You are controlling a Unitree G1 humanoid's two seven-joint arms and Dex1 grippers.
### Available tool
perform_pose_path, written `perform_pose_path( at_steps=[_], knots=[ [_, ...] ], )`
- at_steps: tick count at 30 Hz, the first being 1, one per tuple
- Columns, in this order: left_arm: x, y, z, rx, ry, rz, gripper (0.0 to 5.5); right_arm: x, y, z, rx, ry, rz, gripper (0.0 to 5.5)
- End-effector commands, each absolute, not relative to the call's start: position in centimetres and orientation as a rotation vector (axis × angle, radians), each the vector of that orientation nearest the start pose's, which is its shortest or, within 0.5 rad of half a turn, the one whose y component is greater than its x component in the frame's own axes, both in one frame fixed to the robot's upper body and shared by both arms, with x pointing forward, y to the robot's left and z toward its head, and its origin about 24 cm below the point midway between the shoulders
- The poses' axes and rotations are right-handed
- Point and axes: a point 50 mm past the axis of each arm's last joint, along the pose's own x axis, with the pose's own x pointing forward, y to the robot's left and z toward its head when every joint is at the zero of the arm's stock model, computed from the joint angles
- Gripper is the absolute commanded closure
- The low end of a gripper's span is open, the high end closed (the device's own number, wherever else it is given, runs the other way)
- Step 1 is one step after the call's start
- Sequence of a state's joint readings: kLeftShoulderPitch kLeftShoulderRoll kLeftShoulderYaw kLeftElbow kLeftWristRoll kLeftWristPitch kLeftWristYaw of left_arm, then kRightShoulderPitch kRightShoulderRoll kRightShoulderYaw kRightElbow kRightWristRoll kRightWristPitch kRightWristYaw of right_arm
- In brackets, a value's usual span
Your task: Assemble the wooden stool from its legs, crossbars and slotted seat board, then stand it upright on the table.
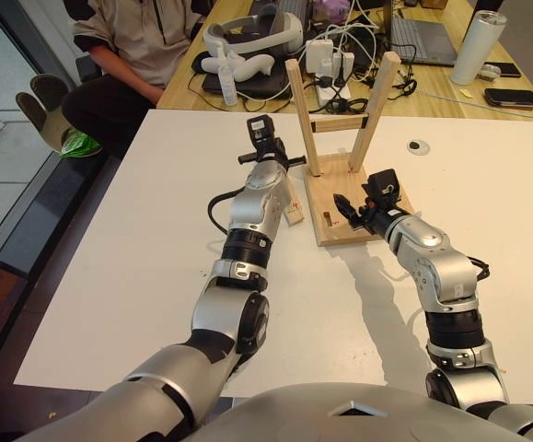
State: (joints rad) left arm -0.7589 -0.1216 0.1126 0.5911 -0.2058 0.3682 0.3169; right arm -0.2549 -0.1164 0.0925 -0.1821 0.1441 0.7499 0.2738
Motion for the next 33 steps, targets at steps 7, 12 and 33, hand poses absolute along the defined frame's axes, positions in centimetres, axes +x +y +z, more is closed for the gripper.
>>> perform_pose_path(
  at_steps=[7, 12, 33],
  knots=[
    [35.7, 5.7, 7.3, -0.219, 0.377, 0.061, 5.1, 28.5, -11.4, 7.7, 0.0, 0.354, 0.451, 1.84],
    [35.6, 5.9, 6.7, -0.209, 0.393, 0.078, 5.1, 28.5, -11.3, 7.7, -0.004, 0.356, 0.458, 1.84],
    [35.0, 6.5, 4.4, -0.11, 0.581, 0.134, 5.1, 28.6, -10.8, 7.8, -0.018, 0.345, 0.478, 1.84]
  ],
)
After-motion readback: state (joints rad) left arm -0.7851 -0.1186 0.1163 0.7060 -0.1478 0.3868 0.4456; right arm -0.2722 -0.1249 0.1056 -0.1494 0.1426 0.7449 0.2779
